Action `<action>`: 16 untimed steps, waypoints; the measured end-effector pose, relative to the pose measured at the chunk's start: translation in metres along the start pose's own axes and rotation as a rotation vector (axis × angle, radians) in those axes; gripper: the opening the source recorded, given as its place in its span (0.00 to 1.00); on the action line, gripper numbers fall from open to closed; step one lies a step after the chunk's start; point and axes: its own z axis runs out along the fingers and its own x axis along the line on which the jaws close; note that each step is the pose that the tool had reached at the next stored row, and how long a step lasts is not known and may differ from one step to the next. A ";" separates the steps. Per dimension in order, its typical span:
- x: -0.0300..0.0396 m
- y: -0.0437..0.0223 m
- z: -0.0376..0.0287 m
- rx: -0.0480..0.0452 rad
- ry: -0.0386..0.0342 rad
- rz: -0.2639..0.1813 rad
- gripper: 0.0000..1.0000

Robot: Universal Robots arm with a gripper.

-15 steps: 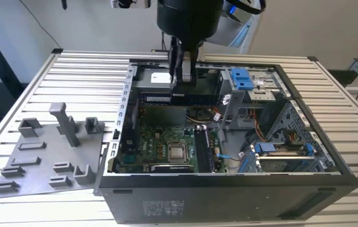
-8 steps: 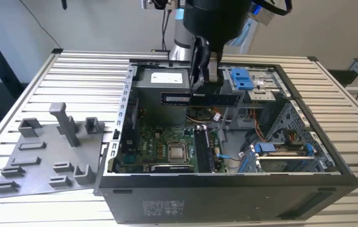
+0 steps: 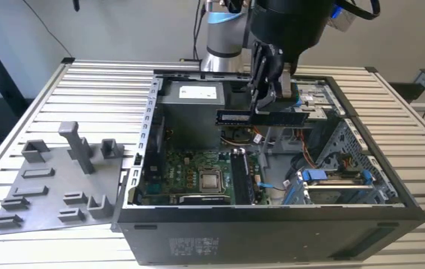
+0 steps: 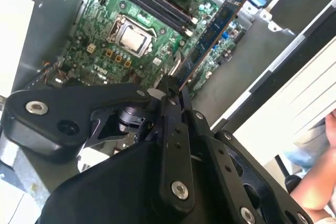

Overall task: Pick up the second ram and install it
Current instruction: 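Pick up the second ram and move it above second insertion slot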

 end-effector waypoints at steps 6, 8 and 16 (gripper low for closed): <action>-0.0002 -0.0068 -0.0001 0.0000 -0.0009 0.020 0.15; -0.0002 -0.0068 -0.0002 0.0000 -0.0009 0.020 0.15; -0.0290 -0.0065 0.0000 0.0000 -0.0007 0.020 0.15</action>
